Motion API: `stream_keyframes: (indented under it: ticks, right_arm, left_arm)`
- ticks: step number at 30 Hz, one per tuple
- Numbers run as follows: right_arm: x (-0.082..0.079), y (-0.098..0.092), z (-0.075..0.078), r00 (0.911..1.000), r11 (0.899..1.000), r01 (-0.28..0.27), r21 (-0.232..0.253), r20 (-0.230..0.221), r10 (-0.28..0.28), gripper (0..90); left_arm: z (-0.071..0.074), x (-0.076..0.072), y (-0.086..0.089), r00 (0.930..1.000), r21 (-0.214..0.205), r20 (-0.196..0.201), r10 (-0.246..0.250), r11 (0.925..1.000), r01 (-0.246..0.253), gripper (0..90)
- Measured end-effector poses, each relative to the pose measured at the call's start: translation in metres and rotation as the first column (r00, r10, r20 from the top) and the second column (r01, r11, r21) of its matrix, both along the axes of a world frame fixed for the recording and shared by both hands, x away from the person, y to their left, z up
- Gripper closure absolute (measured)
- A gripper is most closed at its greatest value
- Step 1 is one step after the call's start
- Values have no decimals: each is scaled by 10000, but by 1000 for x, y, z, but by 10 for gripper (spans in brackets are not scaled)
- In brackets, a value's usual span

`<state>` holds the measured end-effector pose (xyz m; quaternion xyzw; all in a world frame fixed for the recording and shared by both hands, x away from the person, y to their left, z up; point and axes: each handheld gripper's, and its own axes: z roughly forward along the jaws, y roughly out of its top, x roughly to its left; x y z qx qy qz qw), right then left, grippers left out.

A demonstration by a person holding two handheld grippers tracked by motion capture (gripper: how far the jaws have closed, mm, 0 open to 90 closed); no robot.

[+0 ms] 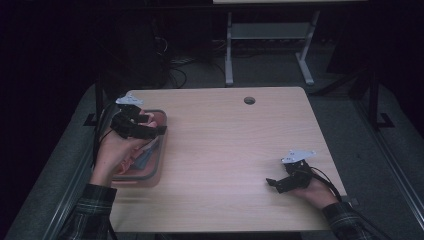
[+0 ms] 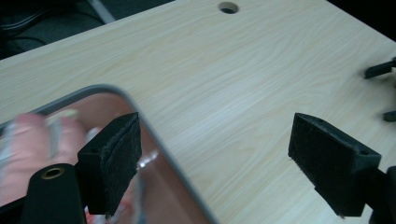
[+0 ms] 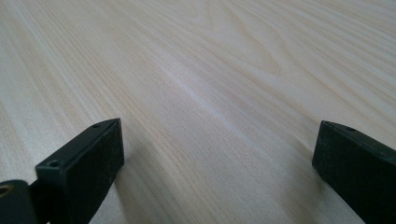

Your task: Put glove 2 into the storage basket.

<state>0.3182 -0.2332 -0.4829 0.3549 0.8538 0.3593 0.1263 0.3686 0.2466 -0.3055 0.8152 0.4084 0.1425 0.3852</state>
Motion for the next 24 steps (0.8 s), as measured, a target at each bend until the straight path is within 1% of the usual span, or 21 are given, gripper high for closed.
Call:
stream_keyframes:
  ticks: [3, 5, 6, 10, 11, 15, 16, 18, 21, 22, 24]
  right_arm:
    - [0, 0, 0, 10000, 10000, -1, 0, 3, 1, 16]
    - [0, 0, 0, 10000, 10000, -4, -1, 4, 4, 16]
    - [0, 0, 0, 10000, 10000, -1, 0, 2, 1, 16]
    - [0, 0, 0, 10000, 10000, -2, 0, 2, 2, 16]
    - [0, 0, 0, 10000, 10000, -4, -1, 5, 4, 16]
    - [0, 0, 0, 10000, 10000, -2, -1, 3, 2, 16]
    - [0, 0, 0, 10000, 10000, -5, -1, 8, 5, 16]
    - [0, 0, 0, 10000, 10000, -5, 0, 6, 5, 16]
    - [0, 0, 0, 10000, 10000, -1, 2, 2, 1, 16]
    - [0, 0, 0, 10000, 10000, -2, 0, 4, 2, 16]
    - [0, 0, 0, 10000, 10000, 0, 2, 3, 0, 16]
  left_arm:
    - [-4, -1, -13, 9996, -108, 4, -289, 9995, 290, 169]
    - [-7, -2, -21, 9990, -40, 64, -437, 9990, 437, 169]
    - [-9, -3, -25, 9988, -150, 48, -484, 9987, 485, 169]
    - [-17, -6, -37, 9974, -231, 1, -719, 9971, 718, 169]
    - [-18, -7, -40, 9969, -161, -24, -790, 9967, 790, 169]
    - [-25, -12, -51, 9947, -166, -33, -1028, 9946, 1028, 169]
    - [-26, -13, -54, 9948, -258, -16, -1016, 9945, 1015, 169]
    - [-30, -15, -60, 9931, -179, -12, -1171, 9930, 1171, 170]
    - [-37, -19, -71, 9904, -274, -80, -1377, 9901, 1375, 170]
    - [-40, -20, -74, 9884, -243, -99, -1517, 9882, 1514, 169]
    - [-44, -22, -79, 9866, -240, -124, -1627, 9864, 1623, 170]
